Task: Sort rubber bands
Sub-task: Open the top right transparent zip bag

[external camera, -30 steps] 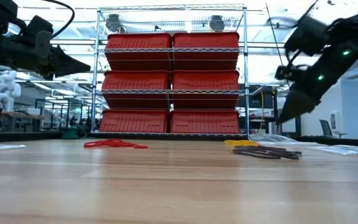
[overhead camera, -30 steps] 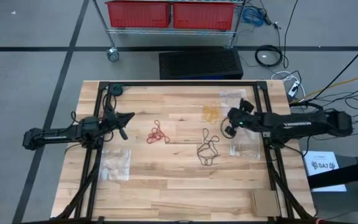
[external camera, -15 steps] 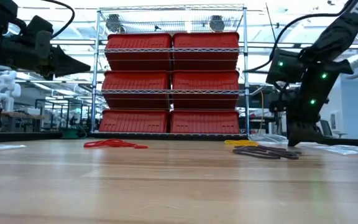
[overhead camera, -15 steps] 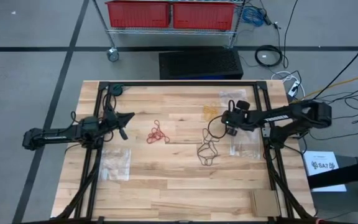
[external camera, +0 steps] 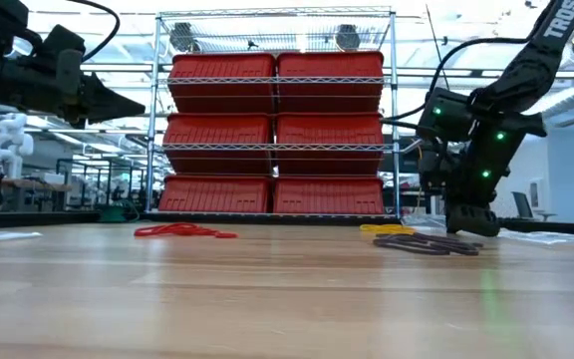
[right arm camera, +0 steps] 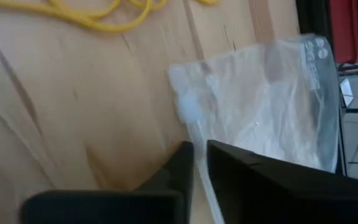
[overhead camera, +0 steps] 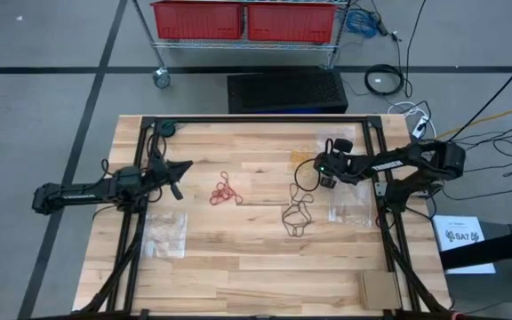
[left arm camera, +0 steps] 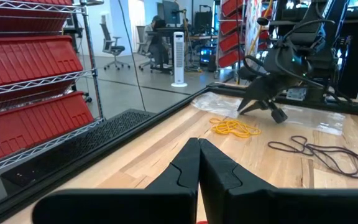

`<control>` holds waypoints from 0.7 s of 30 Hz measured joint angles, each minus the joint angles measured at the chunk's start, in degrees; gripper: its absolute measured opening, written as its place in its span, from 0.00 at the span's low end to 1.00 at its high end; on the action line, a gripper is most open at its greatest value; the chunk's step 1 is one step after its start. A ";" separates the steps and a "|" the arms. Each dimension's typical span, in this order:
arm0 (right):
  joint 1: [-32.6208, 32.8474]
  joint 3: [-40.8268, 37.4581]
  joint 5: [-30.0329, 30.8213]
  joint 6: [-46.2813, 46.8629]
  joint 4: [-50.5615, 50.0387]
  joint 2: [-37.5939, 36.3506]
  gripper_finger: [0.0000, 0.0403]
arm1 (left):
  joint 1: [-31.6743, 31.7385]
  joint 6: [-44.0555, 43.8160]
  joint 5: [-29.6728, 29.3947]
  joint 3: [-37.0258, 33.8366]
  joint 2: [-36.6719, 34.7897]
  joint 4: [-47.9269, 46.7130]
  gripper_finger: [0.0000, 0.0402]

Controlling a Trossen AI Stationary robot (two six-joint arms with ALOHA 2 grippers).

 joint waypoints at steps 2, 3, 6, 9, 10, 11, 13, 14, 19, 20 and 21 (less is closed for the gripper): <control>-0.01 0.64 -1.04 -0.05 -0.20 0.04 0.02 | 0.00 -0.01 0.01 -0.01 -0.02 0.02 0.02; -0.01 1.08 -1.28 0.62 -0.85 -0.28 0.02 | -0.01 -0.01 0.00 0.00 -0.02 0.00 0.02; 0.88 3.62 -4.36 3.06 -5.13 -1.35 0.01 | 0.00 0.00 0.00 0.00 0.00 0.02 0.02; 2.01 7.61 -8.59 4.60 -10.83 -2.73 0.00 | 0.00 -0.02 0.02 0.00 0.00 0.02 0.02; 2.19 9.18 -9.43 5.20 -13.37 -3.18 0.00 | -0.02 -0.02 0.02 0.00 0.00 0.02 0.02; 2.48 10.75 -10.07 5.71 -15.52 -3.56 0.00 | -0.02 0.00 0.01 0.00 0.00 0.01 0.02; 3.60 14.07 -10.49 6.67 -19.44 -4.43 0.00 | -0.02 -0.01 0.00 0.00 0.00 0.02 0.02; 4.12 15.89 -10.68 6.76 -21.70 -4.89 0.00 | -0.01 0.00 0.02 -0.01 0.00 0.02 0.02; 6.12 26.21 -14.49 9.50 -35.36 -6.66 0.00 | 0.00 15.63 -2.48 -0.01 -0.02 1.25 0.02; 6.68 28.67 -16.21 10.81 -38.30 -6.97 0.00 | 0.00 18.46 -2.56 0.00 -0.02 1.11 0.02; 7.25 30.82 -17.83 12.13 -40.66 -7.35 0.00 | 0.00 20.37 -2.56 0.00 0.00 0.56 0.02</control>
